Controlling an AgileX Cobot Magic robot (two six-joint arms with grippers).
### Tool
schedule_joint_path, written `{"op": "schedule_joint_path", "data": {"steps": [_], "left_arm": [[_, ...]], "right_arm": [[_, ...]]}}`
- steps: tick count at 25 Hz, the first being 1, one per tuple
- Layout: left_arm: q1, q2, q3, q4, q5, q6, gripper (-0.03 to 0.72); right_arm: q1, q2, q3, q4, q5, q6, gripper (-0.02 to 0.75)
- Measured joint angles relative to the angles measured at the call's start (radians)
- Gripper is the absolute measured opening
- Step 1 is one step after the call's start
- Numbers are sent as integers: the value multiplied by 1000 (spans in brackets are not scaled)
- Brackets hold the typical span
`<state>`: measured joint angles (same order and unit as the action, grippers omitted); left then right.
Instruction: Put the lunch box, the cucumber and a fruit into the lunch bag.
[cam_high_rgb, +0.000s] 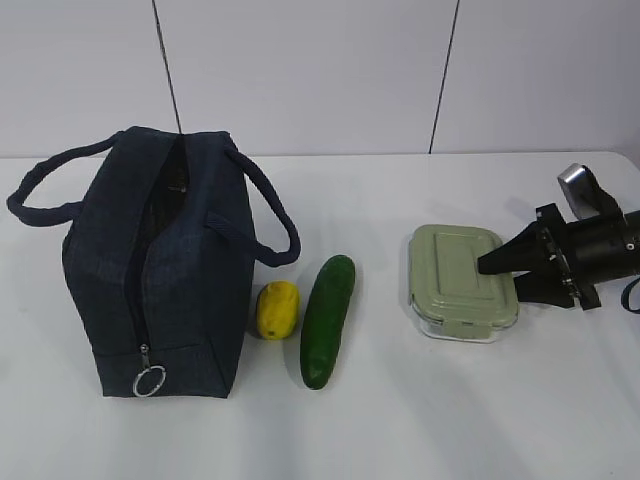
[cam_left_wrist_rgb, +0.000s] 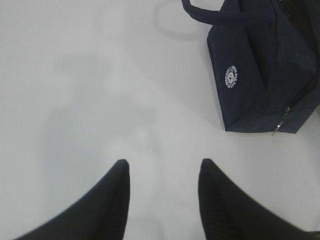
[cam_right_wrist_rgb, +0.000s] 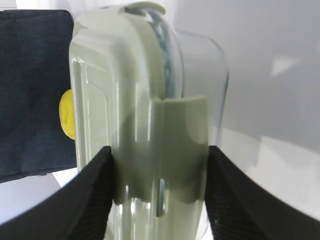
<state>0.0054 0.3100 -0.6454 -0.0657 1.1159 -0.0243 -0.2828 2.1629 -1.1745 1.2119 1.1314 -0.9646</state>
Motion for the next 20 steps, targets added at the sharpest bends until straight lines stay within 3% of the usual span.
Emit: {"op": "schedule_joint_path", "data": {"steps": [20], "left_arm": [[0, 3, 0, 4, 1, 0, 326]], "right_arm": [[9, -90, 0, 0, 0, 103, 379]]}}
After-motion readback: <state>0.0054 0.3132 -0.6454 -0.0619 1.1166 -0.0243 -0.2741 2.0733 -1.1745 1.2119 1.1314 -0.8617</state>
